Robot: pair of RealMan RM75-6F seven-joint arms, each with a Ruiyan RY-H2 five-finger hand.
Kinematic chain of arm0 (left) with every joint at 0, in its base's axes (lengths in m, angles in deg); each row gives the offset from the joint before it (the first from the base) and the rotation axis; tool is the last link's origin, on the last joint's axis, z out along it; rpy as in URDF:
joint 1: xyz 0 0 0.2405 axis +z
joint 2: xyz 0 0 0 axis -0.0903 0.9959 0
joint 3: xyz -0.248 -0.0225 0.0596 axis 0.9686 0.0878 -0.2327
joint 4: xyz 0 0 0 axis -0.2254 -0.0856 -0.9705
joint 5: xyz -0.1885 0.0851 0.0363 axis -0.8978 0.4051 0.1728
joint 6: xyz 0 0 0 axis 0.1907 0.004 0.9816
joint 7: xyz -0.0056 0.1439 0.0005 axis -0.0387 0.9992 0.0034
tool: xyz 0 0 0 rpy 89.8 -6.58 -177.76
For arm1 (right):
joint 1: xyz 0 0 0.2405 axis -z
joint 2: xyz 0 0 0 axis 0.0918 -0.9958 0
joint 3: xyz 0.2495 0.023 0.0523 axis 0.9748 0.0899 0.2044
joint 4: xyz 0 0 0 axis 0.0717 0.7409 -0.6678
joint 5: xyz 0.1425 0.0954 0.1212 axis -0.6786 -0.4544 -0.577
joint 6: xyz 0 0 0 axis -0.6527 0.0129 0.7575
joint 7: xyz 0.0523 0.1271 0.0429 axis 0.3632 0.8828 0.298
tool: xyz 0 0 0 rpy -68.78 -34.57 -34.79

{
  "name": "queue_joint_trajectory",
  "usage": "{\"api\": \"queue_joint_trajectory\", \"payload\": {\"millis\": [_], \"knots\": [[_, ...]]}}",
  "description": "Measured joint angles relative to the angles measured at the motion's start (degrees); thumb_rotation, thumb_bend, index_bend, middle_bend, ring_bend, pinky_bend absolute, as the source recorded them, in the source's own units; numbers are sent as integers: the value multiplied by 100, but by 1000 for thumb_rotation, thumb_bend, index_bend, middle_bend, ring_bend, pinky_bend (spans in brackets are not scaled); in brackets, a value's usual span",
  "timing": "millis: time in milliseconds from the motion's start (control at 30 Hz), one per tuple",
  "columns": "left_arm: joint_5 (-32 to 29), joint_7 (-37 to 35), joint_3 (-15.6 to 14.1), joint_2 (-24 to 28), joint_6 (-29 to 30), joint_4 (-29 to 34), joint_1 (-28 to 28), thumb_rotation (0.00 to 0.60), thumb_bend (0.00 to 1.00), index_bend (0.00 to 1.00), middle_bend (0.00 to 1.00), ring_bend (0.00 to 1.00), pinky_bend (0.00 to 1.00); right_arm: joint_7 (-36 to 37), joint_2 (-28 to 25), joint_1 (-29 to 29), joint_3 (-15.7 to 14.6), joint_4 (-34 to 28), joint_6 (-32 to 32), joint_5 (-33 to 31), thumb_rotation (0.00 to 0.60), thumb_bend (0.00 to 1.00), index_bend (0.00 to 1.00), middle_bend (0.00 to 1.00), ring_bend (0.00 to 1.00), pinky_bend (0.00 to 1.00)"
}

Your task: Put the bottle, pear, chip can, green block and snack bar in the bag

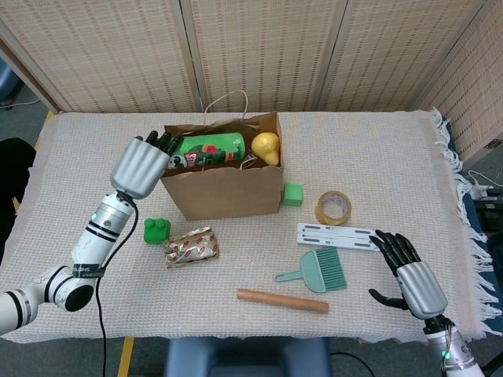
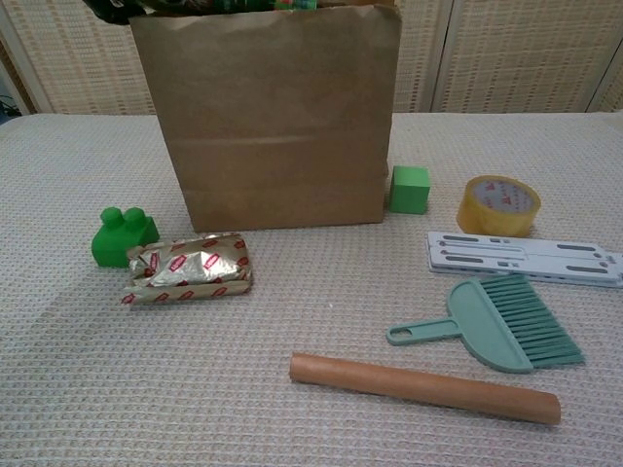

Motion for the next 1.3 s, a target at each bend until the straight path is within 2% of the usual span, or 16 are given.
{"api": "queue_joint_trajectory", "payload": {"millis": [67,133,167,267,433,800,1033,1300], "knots": [[175,266,-91,-61,12,-118,-107,600,523,307,304,355,504,18,-10,-2,5,-7,6,-12,600,67,0,0,0,0],[231,461,-147,-134,82,-165,-164,600,483,184,169,215,366,22,-15,-5,10,-10,12,-19,600,67,0,0,0,0],[234,521,-162,-165,126,-172,-179,600,464,128,112,146,292,23,-16,-6,9,-11,14,-19,600,66,0,0,0,0],[242,608,-188,-247,264,-179,-207,600,441,45,29,54,188,11,-17,-3,7,-16,8,-10,600,67,0,0,0,0],[159,603,-179,-283,391,-88,-195,600,420,0,0,2,130,-13,-8,1,6,-17,1,-1,600,66,0,0,0,0],[88,580,-233,-170,486,133,-152,600,419,0,0,0,123,-42,1,9,3,-3,-18,22,600,67,0,0,0,0],[-3,570,-188,-208,517,187,-203,600,391,0,0,0,77,-59,-5,9,4,-5,1,5,600,66,0,0,0,0],[-131,686,-211,-270,555,192,-231,600,357,0,0,0,68,-49,-30,7,3,-21,15,-5,600,66,0,0,0,0]]}}
